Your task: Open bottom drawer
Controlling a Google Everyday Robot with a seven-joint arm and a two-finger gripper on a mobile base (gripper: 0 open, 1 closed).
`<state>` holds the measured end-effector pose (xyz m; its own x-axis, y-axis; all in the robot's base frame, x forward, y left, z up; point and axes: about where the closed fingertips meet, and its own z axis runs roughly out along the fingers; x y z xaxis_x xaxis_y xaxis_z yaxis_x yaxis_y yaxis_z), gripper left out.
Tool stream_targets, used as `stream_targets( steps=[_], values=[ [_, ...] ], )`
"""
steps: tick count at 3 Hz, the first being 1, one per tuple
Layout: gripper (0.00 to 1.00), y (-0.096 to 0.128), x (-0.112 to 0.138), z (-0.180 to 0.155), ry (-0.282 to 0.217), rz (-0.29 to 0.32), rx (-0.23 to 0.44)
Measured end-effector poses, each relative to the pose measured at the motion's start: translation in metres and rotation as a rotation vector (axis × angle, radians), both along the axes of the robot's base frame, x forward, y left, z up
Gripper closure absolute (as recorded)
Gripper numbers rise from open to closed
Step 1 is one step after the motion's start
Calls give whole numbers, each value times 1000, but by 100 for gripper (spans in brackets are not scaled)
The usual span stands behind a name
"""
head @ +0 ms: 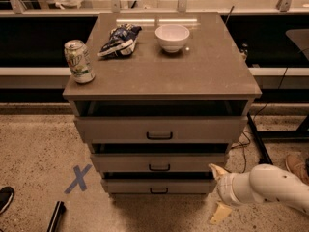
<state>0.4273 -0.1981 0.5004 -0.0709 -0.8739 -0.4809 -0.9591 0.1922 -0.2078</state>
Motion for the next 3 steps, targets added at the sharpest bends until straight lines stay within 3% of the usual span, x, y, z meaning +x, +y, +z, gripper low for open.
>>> stream_targets(
  steps=[1,2,3],
  values=[
    [0,-15,20,-47,-65,26,64],
    [0,-43,27,-90,-25,-23,171],
    [0,-47,32,-97,1,-23,208]
  ],
)
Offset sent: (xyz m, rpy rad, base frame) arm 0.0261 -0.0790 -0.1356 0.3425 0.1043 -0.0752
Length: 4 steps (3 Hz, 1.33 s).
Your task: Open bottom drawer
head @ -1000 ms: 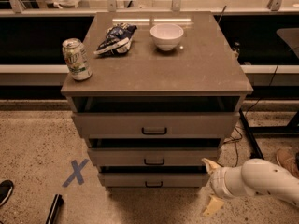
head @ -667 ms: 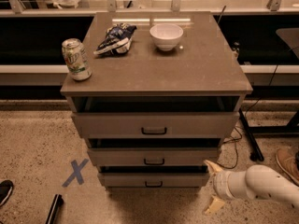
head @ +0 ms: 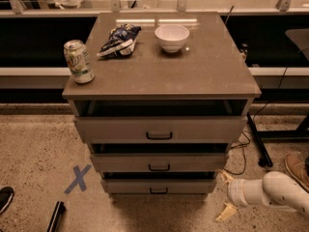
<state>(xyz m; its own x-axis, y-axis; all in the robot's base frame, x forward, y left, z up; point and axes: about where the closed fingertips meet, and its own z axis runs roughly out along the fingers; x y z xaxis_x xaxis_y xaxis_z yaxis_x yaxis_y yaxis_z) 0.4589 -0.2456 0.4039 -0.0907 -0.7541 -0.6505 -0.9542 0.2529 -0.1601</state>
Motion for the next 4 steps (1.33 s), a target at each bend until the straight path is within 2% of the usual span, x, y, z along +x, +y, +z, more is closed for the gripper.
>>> stream_targets(
  steps=[1,2,3,4],
  values=[
    [0,21,-5,-30,33,60,-40],
    [0,40,-8,-66,12,99,-102],
    [0,53,-6,-101,-6,123,-92],
    [0,59,7,-126,-30,124,-89]
  ],
)
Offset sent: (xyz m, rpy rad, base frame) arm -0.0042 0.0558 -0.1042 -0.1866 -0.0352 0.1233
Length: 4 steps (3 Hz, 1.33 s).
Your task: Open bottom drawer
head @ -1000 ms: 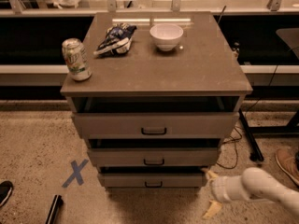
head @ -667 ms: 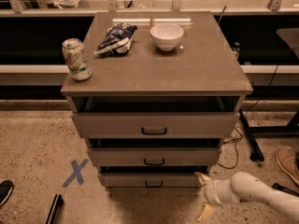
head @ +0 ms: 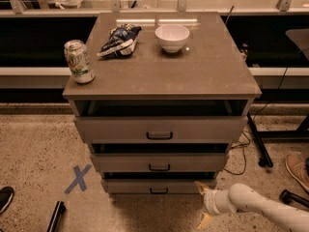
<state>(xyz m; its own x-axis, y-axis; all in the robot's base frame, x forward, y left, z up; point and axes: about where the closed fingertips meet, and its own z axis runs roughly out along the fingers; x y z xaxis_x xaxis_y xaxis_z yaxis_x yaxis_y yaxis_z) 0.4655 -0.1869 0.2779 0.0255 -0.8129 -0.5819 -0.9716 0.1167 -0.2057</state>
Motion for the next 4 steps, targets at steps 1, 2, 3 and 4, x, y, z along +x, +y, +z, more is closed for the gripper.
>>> stream_targets(
  steps=[1,2,3,4],
  values=[
    [0,5,20,-29,4,13,-12],
    [0,6,45,-56,17,12,-27],
    [5,5,75,-80,27,-9,-30],
    [19,7,94,-92,29,-24,-36]
  ],
)
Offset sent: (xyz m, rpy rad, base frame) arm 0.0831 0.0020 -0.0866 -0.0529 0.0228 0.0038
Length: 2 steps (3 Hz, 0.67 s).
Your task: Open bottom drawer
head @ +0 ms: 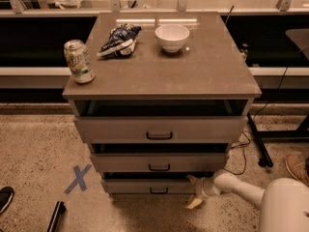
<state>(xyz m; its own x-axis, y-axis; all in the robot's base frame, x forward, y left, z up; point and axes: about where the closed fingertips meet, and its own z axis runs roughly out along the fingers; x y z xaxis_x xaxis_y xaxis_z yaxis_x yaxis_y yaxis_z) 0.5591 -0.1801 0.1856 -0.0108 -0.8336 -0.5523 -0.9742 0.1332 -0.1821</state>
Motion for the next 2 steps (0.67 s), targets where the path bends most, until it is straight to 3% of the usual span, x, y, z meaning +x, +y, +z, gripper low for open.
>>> stream_targets(
  steps=[2],
  values=[
    [25,-3,-47,9,52,26,35]
  ],
)
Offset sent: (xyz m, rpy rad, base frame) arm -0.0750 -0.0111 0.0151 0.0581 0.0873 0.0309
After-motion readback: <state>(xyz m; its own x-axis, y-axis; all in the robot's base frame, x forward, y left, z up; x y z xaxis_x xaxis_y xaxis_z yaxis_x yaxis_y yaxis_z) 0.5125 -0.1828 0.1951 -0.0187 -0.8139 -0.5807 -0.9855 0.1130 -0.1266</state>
